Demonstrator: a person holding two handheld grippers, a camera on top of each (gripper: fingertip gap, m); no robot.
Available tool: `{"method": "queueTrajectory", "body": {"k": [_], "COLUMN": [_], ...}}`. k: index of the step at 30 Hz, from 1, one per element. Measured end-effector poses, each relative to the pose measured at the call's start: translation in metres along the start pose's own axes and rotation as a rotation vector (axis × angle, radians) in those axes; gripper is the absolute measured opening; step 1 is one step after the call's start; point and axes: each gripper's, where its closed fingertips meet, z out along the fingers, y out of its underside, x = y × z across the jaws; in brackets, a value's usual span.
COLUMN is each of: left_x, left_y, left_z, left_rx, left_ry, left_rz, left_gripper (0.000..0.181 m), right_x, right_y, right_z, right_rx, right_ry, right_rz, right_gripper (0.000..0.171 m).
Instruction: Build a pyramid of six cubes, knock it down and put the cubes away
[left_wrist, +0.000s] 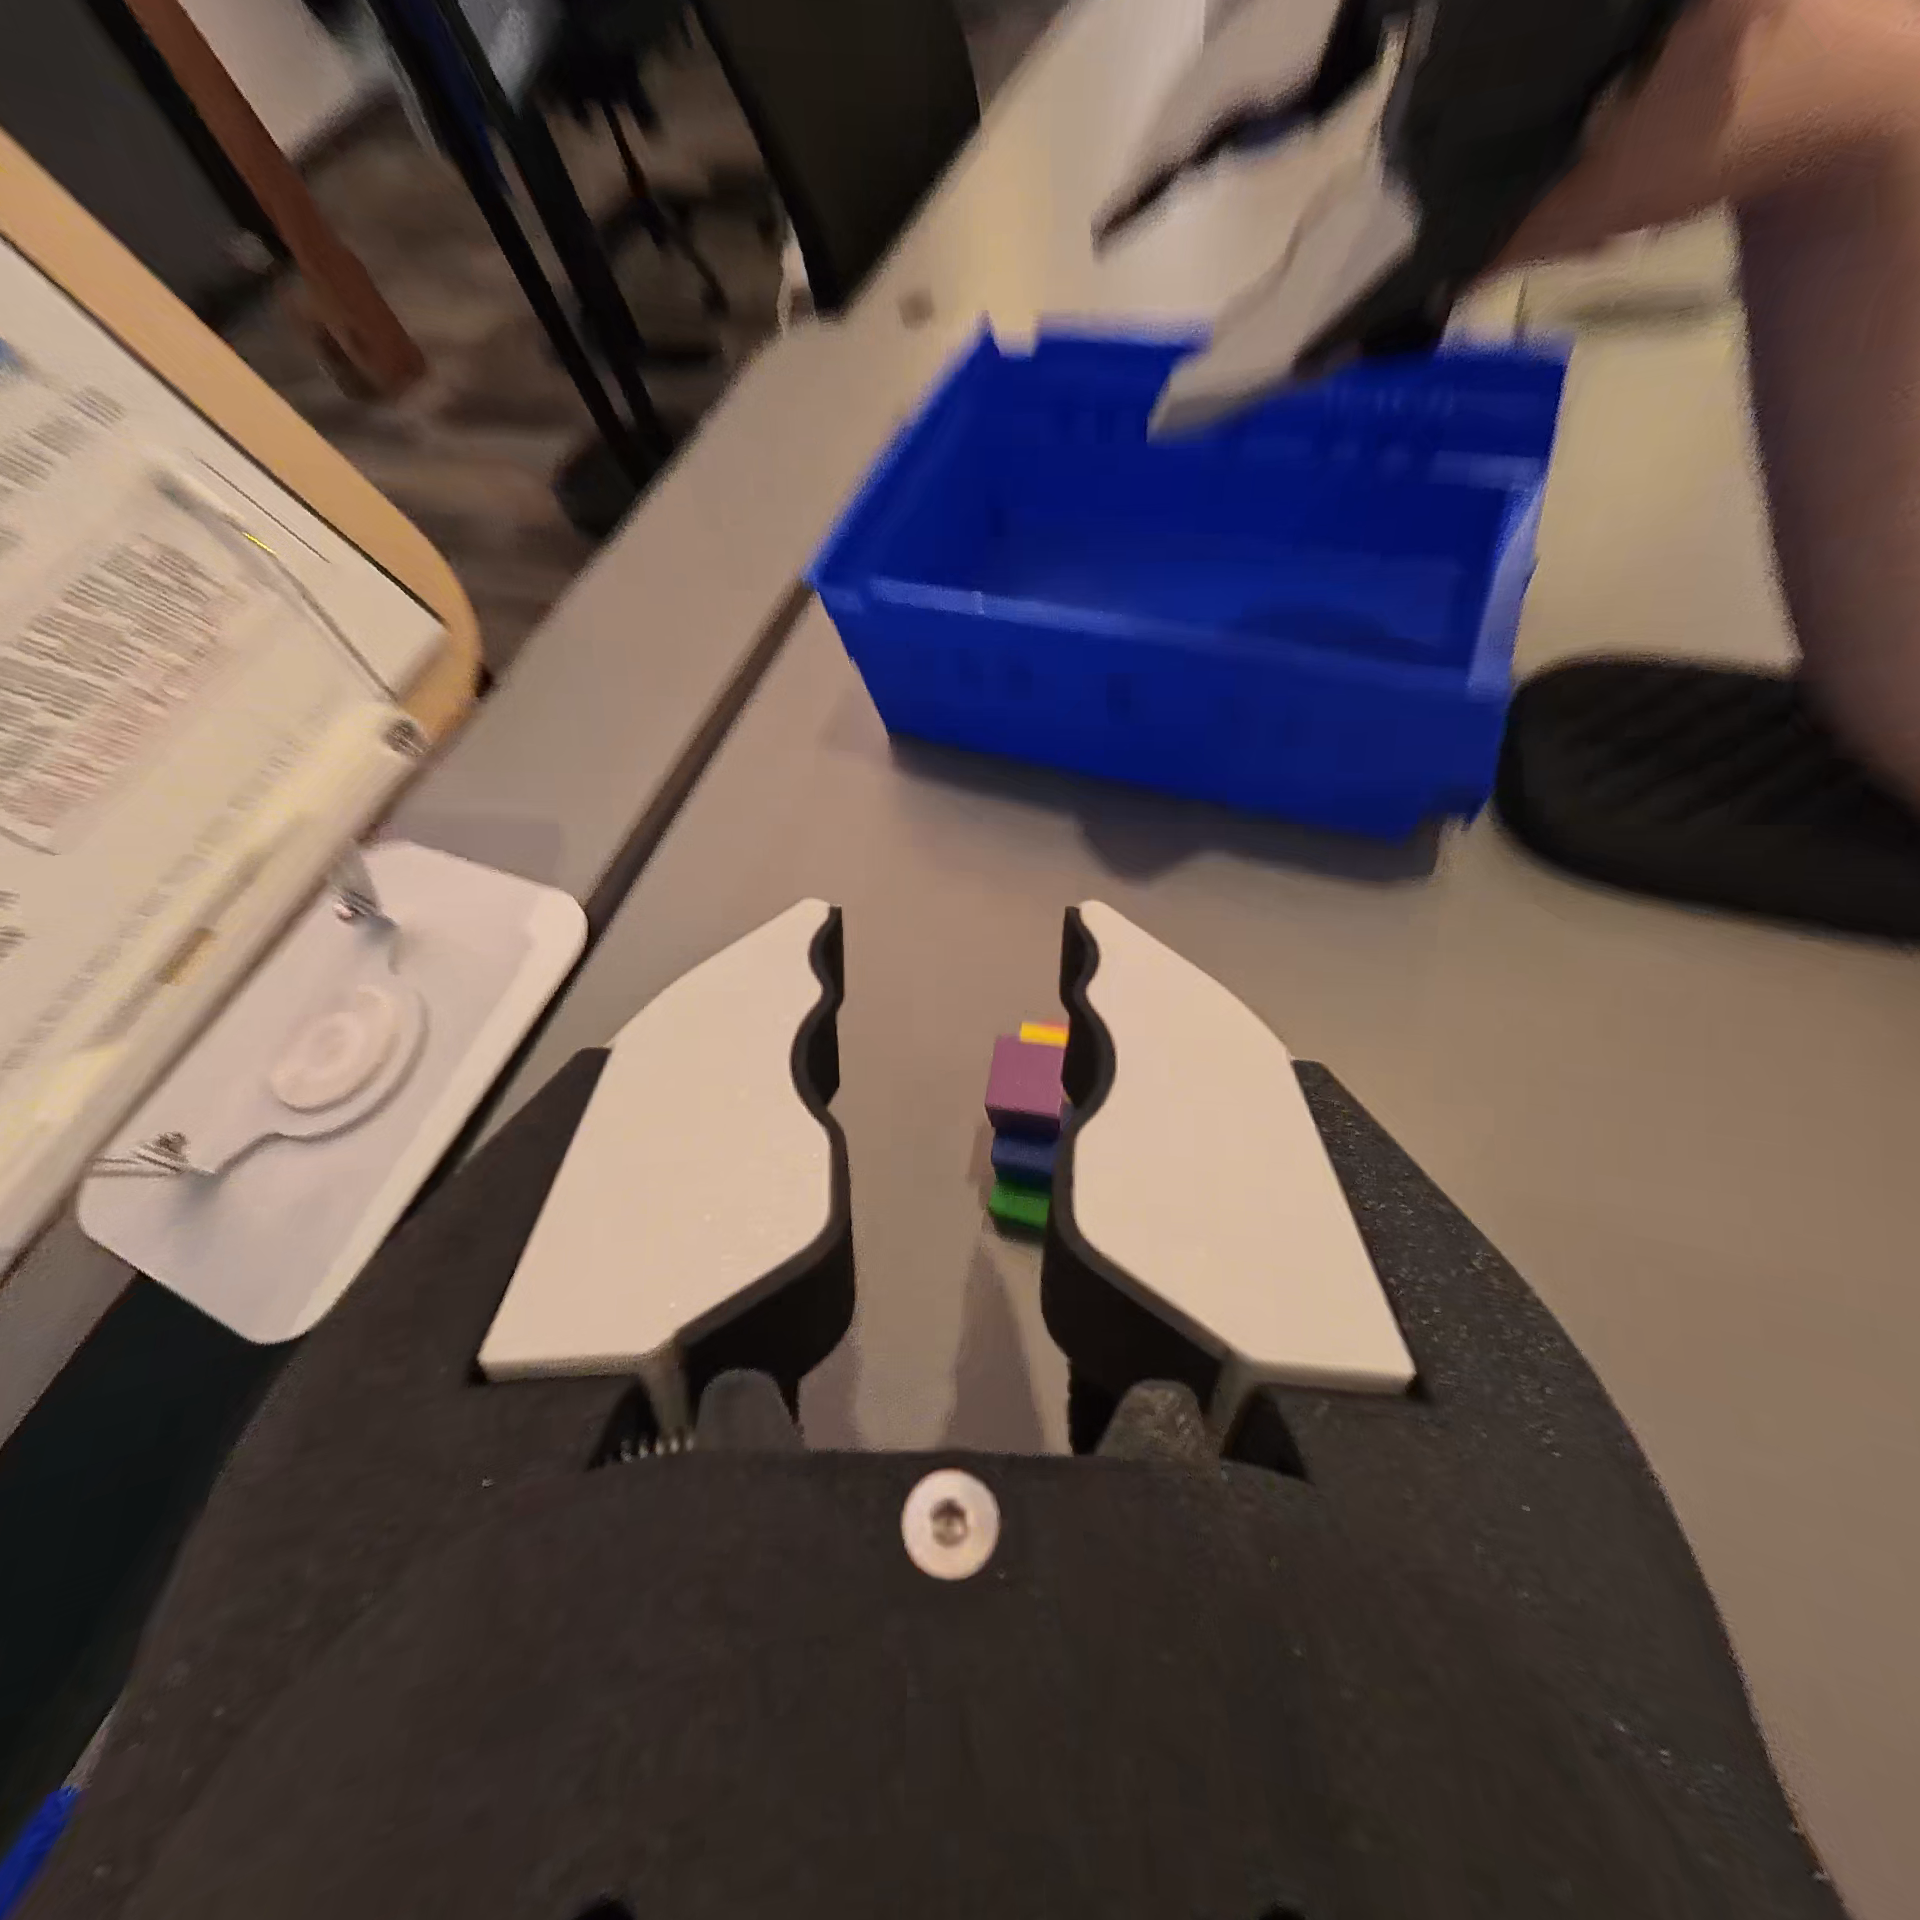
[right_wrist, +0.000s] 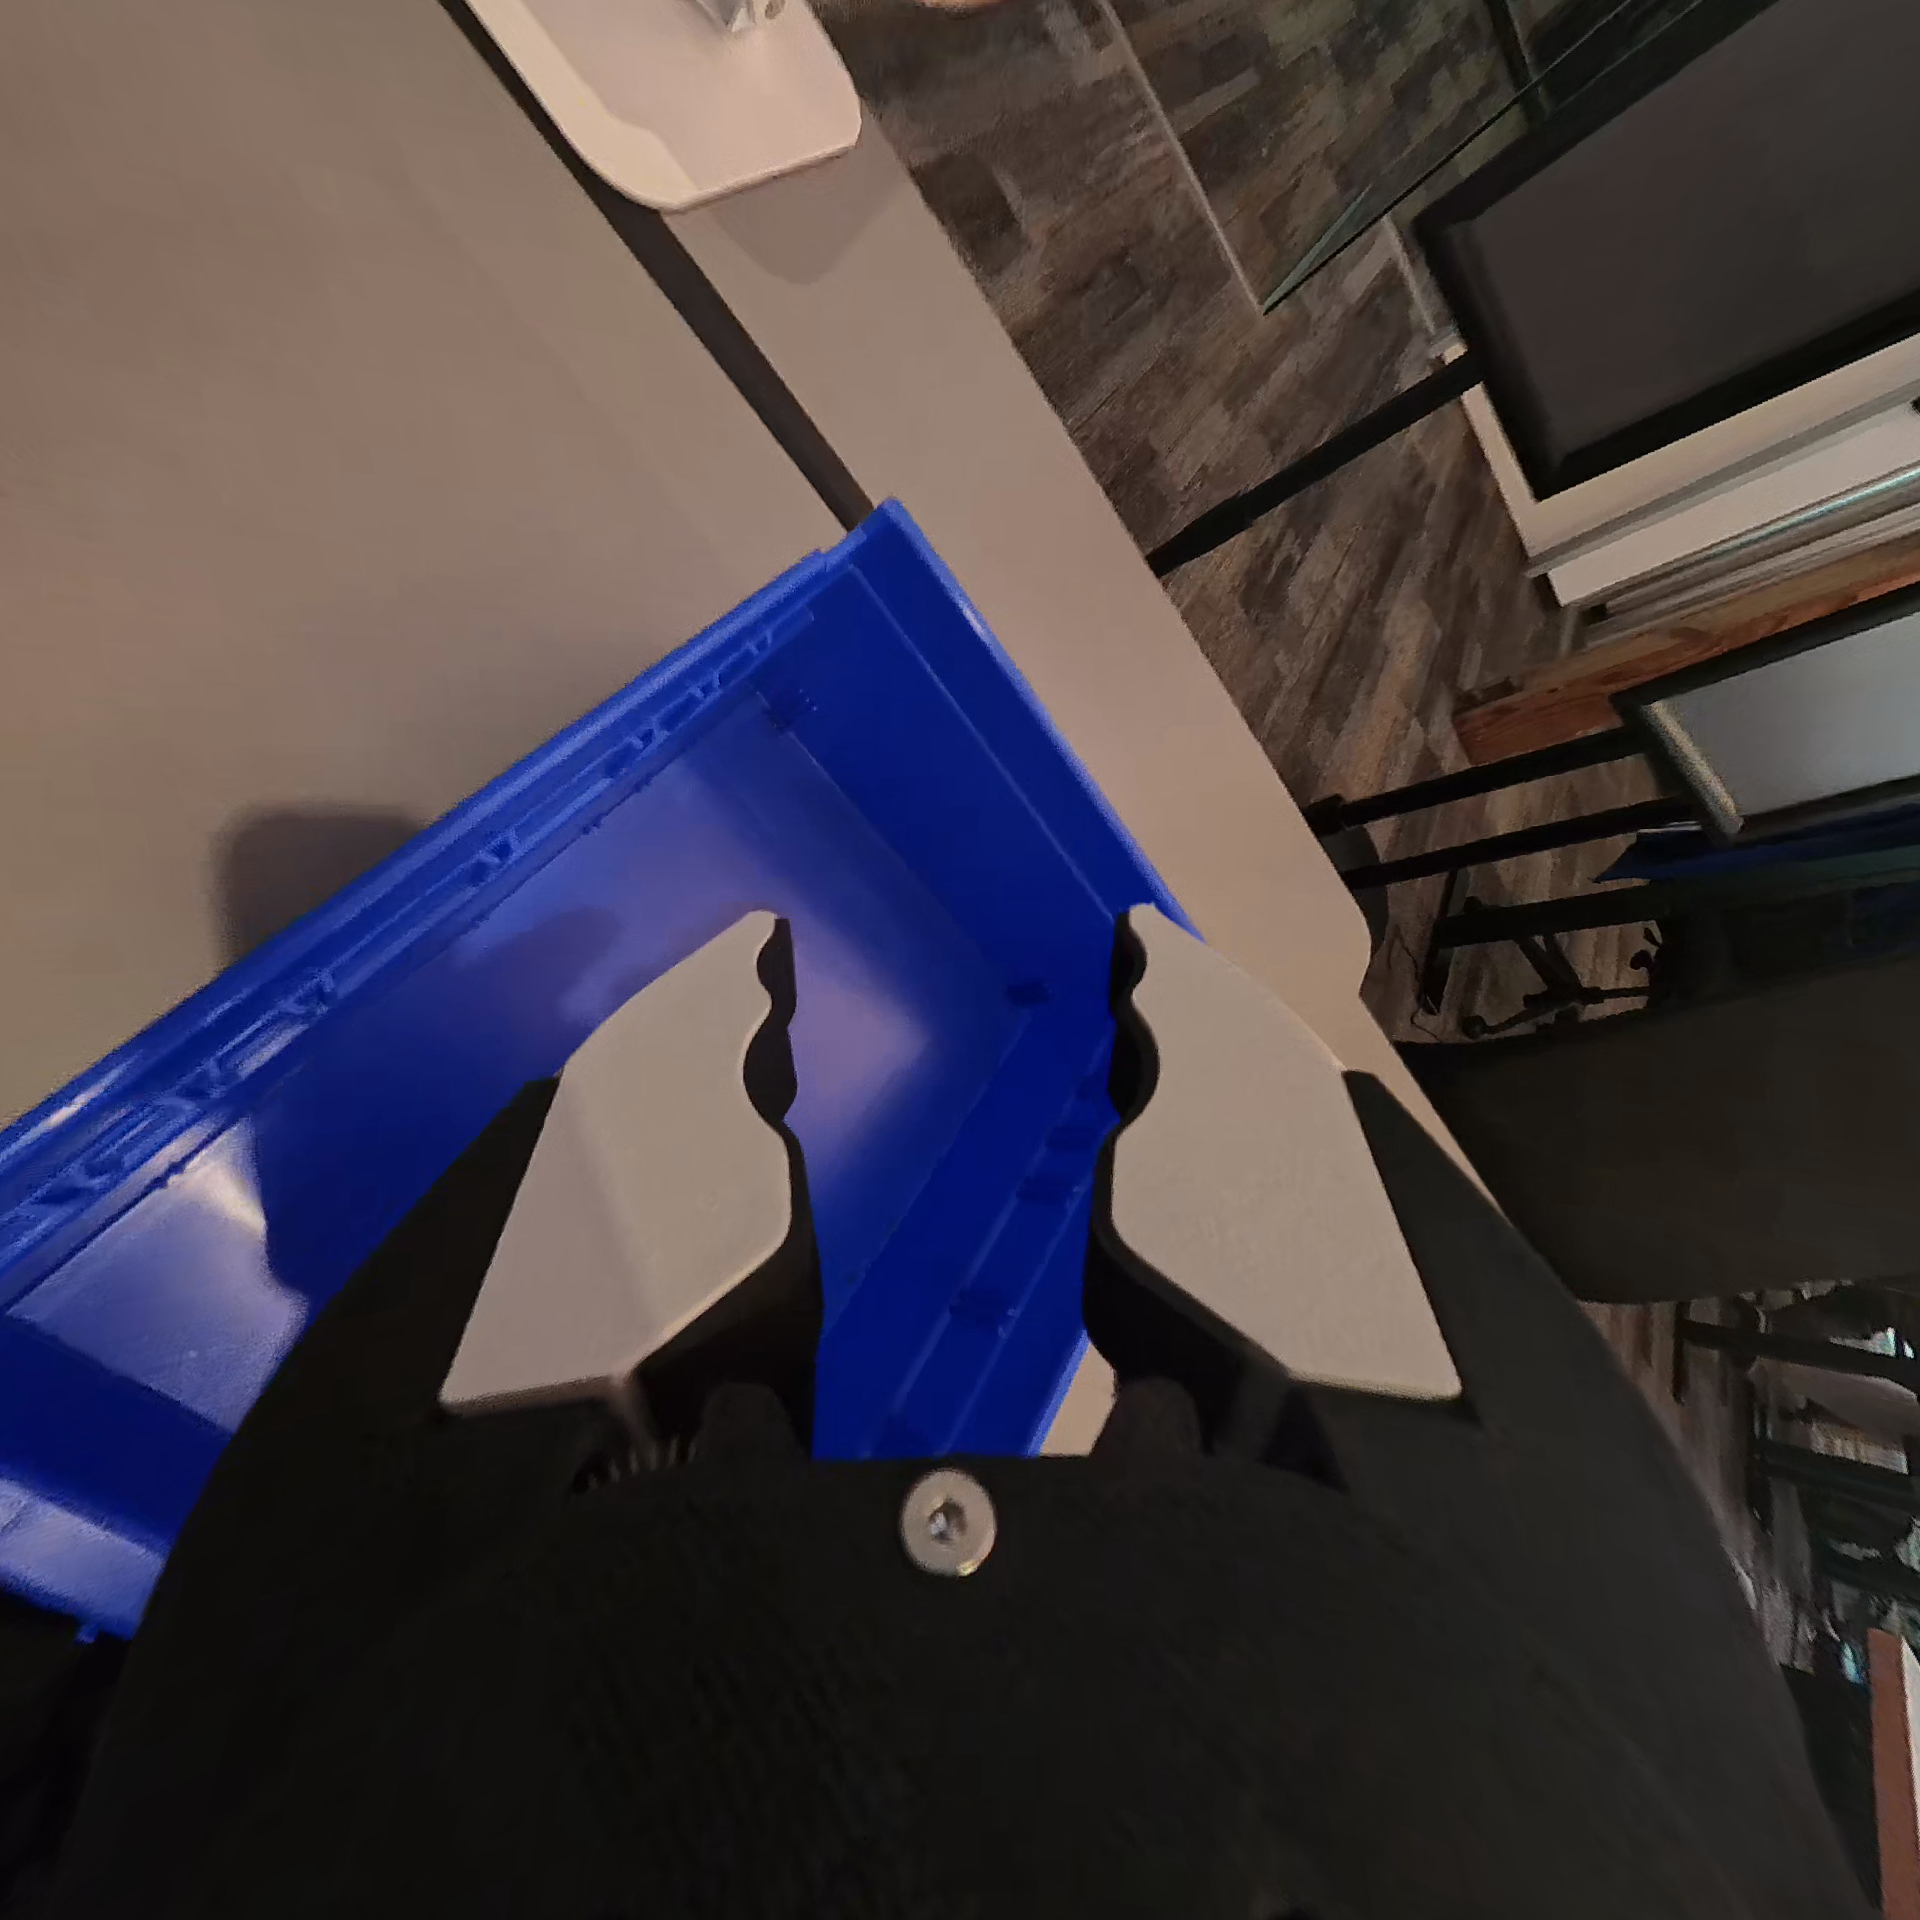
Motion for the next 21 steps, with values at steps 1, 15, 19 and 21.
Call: {"method": "queueTrajectory", "body": {"k": [1, 15, 19, 21], "left_x": [-0.004, -0.056, -0.049, -0.047], "left_y": [-0.014, -0.036, -0.037, -0.038], "left_z": [-0.017, -0.215, -0.231, -0.236], "left_rx": [0.077, 0.428, 0.443, 0.444], "left_ry": [-0.018, -0.525, -0.533, -0.540], "left_rz": [-0.022, -0.007, 0.013, 0.024], "left_gripper": [0.039, 0.000, 0.000, 0.000], "right_x": [0.002, -0.150, -0.241, -0.272], "right_y": [-0.005, -0.164, -0.153, -0.133], "right_z": [-0.005, -0.096, -0.067, -0.038], "right_rx": [0.027, 0.571, 0.441, 0.312], "right_ry": [0.011, -0.364, -0.658, -0.702], "right_rz": [0.003, -0.211, -0.345, -0.426], "right_gripper": [0.059, 0.001, 0.001, 0.001]}}
